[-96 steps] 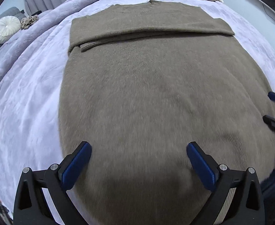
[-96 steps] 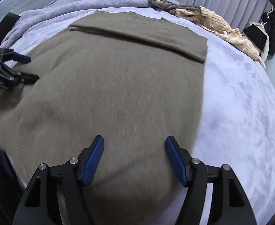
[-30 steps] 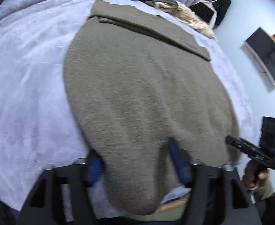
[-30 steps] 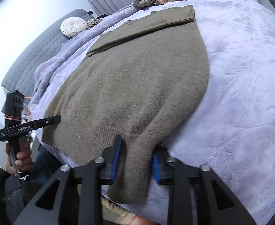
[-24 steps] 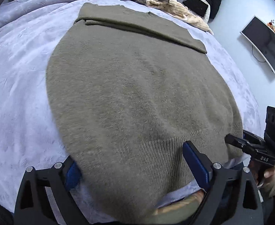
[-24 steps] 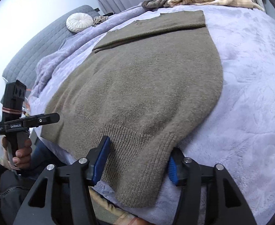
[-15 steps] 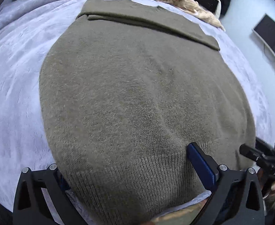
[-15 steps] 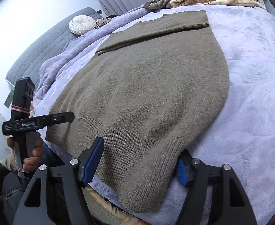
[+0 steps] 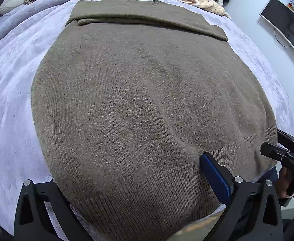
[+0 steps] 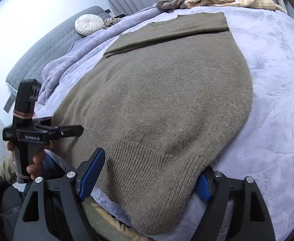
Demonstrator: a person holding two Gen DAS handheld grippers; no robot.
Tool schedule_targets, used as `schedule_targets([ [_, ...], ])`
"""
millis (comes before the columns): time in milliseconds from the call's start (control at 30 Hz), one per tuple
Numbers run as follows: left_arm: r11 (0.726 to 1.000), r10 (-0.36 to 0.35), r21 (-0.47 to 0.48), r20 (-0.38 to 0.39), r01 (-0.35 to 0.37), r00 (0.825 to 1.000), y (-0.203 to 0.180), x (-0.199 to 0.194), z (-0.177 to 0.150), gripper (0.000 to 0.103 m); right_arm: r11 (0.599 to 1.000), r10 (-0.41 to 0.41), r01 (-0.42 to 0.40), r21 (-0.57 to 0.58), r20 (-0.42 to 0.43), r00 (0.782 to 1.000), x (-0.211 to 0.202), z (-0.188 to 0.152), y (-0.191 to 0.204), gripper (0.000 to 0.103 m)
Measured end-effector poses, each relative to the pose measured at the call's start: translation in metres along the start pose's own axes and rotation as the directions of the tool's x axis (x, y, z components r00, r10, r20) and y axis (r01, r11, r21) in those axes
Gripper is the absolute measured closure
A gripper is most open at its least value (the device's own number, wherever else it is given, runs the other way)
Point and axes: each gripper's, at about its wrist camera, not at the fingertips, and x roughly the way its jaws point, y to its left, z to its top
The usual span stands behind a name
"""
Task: Fold small clothes
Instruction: 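Grasp the ribbed hem with the right gripper while the left gripper grasps the hem, then lift the hem with both grippers and fold it up toward the collar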
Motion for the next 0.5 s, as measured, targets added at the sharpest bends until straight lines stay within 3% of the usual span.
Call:
schedule_targets([
  [267, 0.999, -0.002, -0.043, 0.028, 0.003, 1.000, -0.011, 0.010, 0.015, 0.001, 1.000, -0.017, 0.017, 0.002, -0.020, 1.000, 0.002, 0.003, 0.001, 0.020],
  [300, 0.999, 0.005, -0.049, 0.039, -0.003, 0.999, -0.009, 0.008, 0.015, 0.013, 0.998, -0.051, 0.050, -0.022, -0.038, 0.998, 0.005, 0.003, 0.005, 0.021],
  [333, 0.998, 0.022, -0.057, 0.052, -0.019, 0.998, -0.007, 0.003, 0.015, 0.019, 0.991, -0.112, 0.109, -0.073, -0.044, 0.993, 0.007, 0.003, 0.014, 0.036],
  [367, 0.998, 0.022, -0.062, 0.051, -0.019, 0.998, -0.006, 0.000, 0.015, 0.028, 0.976, -0.175, 0.168, -0.136, -0.041, 0.984, 0.008, 0.003, 0.022, 0.061],
  [400, 0.997, 0.012, -0.076, 0.049, -0.008, 0.999, -0.002, -0.005, 0.013, 0.036, 0.977, -0.167, 0.160, -0.138, -0.042, 0.985, 0.007, 0.005, 0.023, 0.072],
  [433, 0.996, 0.008, -0.095, 0.051, -0.003, 0.999, 0.001, -0.007, 0.014, 0.041, 0.988, -0.122, 0.117, -0.100, -0.045, 0.992, 0.003, 0.008, 0.020, 0.089],
  [467, 0.994, 0.006, -0.108, 0.045, -0.001, 0.999, 0.004, -0.009, 0.015, 0.051, 0.993, -0.098, 0.094, -0.070, -0.043, 0.994, 0.001, 0.009, 0.017, 0.091],
  [500, 0.994, -0.002, -0.111, 0.034, 0.006, 0.999, 0.006, -0.010, 0.016, 0.073, 0.994, -0.085, 0.083, -0.065, -0.035, 0.996, -0.002, 0.011, 0.017, 0.091],
])
